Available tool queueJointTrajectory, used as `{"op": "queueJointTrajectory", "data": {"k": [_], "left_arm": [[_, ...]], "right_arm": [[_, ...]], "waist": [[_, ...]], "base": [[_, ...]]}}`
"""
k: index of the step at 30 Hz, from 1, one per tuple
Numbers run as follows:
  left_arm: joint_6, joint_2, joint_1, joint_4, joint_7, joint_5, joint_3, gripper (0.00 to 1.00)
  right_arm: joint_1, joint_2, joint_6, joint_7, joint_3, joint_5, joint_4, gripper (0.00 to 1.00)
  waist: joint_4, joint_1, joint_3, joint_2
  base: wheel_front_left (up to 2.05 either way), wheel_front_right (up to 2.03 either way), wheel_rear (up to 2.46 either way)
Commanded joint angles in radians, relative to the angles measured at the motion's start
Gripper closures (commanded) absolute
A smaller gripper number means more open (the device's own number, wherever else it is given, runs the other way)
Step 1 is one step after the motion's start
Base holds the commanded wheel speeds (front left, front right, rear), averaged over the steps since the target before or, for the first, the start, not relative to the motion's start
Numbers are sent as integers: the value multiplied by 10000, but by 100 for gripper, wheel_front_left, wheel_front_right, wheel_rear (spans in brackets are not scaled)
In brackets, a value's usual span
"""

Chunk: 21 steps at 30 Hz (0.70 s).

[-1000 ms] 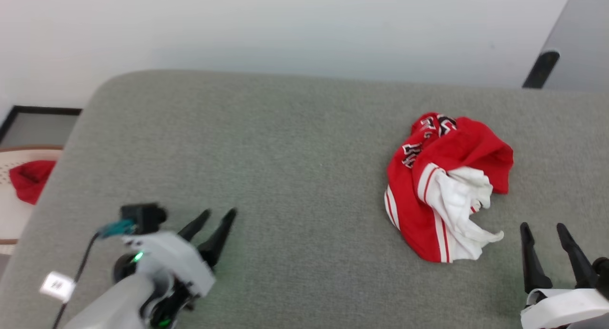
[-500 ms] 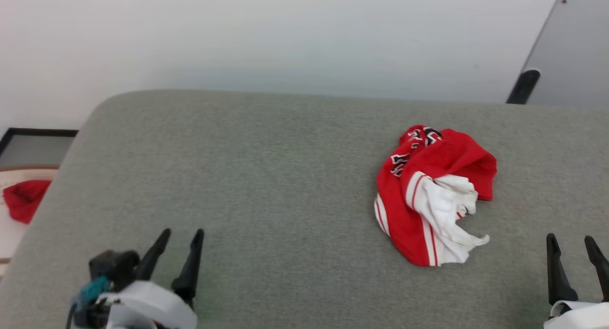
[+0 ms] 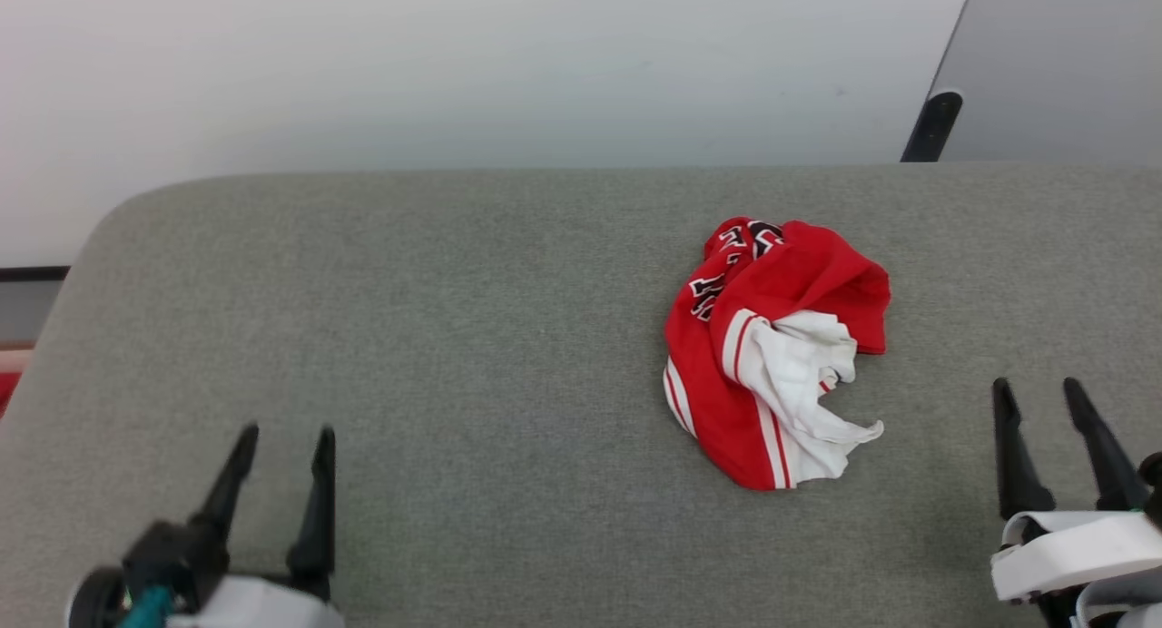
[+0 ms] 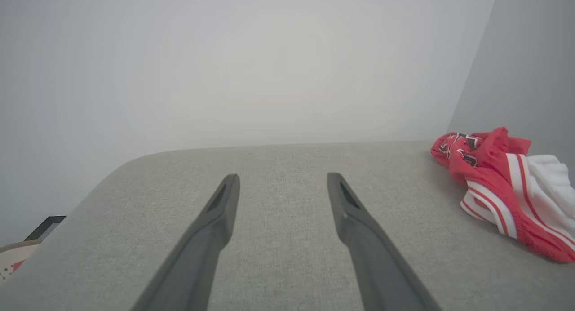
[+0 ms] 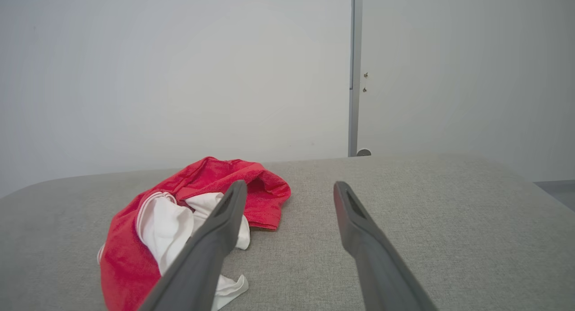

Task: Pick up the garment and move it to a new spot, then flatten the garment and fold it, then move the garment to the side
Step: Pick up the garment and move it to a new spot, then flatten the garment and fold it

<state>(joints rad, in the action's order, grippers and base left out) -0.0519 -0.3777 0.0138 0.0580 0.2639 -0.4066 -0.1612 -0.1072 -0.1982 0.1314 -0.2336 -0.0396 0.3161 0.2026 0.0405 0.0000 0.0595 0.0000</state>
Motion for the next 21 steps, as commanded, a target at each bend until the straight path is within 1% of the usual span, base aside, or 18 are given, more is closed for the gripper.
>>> {"op": "queueJointTrajectory", "data": {"k": [1,5,11,17,21], "left_arm": [[102,86,-271,55,2,246,103,0],[374,491,-657,344,5,723,397,0],[799,1085,-835,480,5,1144,953,0],[1129,1420,-840,520,5,1521,1382,0],[1275,1610,-833,578,5,1733,1592,0]], "right_arm": [[21,51,-14,-51,71,109,92,0],[215,126,-14,-120,254,150,405,0],[264,127,-14,-204,336,204,624,0],[119,79,-14,-235,374,191,676,0],[146,80,-14,-258,398,187,689,0]], "waist": [[-88,0,-22,0],[-118,0,-73,0],[-116,0,-121,0],[-99,0,-120,0],[-71,0,-138,0]], "base": [[0,0,0],[0,0,0],[0,0,0],[0,0,0],[0,0,0]]}}
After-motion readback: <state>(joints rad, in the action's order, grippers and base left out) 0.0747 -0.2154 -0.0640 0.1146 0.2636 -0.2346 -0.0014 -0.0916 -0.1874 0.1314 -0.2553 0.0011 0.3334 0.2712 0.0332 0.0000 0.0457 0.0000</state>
